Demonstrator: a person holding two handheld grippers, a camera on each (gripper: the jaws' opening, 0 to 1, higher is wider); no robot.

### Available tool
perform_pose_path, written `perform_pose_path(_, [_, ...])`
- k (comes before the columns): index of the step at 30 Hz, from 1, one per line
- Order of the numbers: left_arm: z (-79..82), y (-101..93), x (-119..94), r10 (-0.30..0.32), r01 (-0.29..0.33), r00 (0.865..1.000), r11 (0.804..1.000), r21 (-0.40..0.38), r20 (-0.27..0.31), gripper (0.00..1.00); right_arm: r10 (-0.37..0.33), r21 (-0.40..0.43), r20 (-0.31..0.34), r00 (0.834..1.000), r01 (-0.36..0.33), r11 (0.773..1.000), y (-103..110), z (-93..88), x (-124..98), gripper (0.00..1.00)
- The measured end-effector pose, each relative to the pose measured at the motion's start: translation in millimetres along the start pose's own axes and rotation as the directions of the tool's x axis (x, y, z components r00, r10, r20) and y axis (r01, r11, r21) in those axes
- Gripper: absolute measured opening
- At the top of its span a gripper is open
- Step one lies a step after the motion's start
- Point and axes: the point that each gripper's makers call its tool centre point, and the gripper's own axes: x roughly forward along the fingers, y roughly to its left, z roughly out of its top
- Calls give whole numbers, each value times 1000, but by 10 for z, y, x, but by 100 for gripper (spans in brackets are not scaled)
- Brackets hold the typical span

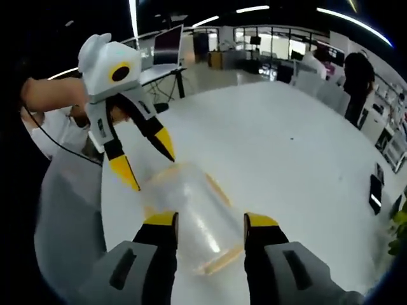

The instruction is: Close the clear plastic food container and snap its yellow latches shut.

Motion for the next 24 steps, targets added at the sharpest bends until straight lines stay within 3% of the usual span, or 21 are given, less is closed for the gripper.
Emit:
perform_pose_path(8, [69,-33,46,-25,25,1000,997,71,-8,29,57,-52,-6,998,-58,997,26,97,64,32])
perform_pose_path(24, [91,-183,300,-48,52,998,990,133,-38,25,140,-111,-66,988,-147,983,91,29,241,25])
